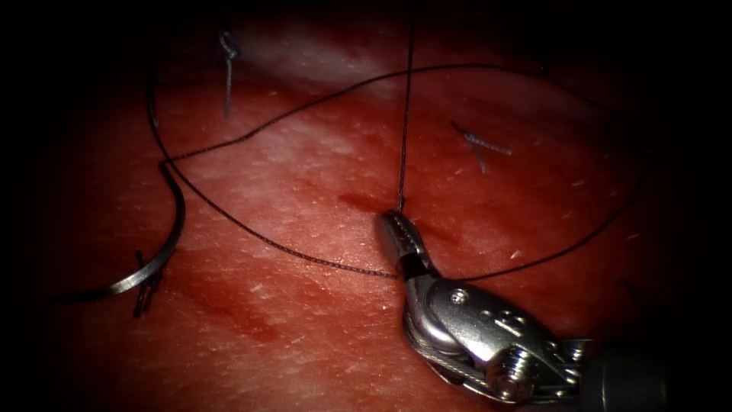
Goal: Wound Closure
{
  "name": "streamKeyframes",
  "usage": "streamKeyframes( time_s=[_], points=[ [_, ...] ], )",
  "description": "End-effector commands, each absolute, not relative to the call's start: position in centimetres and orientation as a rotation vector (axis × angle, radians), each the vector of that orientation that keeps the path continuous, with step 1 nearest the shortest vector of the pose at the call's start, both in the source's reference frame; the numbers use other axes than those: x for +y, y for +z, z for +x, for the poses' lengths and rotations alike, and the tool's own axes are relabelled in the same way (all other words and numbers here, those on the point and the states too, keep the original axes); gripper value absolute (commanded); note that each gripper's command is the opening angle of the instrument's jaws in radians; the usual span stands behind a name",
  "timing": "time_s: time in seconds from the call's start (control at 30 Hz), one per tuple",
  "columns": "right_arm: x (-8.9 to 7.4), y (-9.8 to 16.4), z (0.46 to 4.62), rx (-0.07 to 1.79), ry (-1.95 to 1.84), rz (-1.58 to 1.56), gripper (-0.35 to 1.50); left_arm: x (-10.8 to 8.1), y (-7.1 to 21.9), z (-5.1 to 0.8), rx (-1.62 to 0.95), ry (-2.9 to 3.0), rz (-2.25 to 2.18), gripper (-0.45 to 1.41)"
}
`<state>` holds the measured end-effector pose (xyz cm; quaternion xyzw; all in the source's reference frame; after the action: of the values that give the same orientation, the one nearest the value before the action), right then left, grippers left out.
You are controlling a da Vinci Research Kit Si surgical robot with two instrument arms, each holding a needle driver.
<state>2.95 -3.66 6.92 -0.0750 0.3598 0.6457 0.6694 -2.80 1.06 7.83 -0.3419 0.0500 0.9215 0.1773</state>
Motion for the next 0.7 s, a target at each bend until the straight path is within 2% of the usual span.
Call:
streamKeyframes(
  time_s=[0.03, 0.7],
  points=[
    [-3.73, 6.95, 3.01, 0.812, 1.455, -0.168, -0.35, 1.11, 7.87, -2.86, 0.159, 2.614, -0.97, -0.45],
    [-4.03, 6.92, 3.09, 0.796, 1.415, -0.161, -0.35, 1.29, 8.12, -2.8, 0.323, 2.653, -0.851, -0.45]
  ],
)
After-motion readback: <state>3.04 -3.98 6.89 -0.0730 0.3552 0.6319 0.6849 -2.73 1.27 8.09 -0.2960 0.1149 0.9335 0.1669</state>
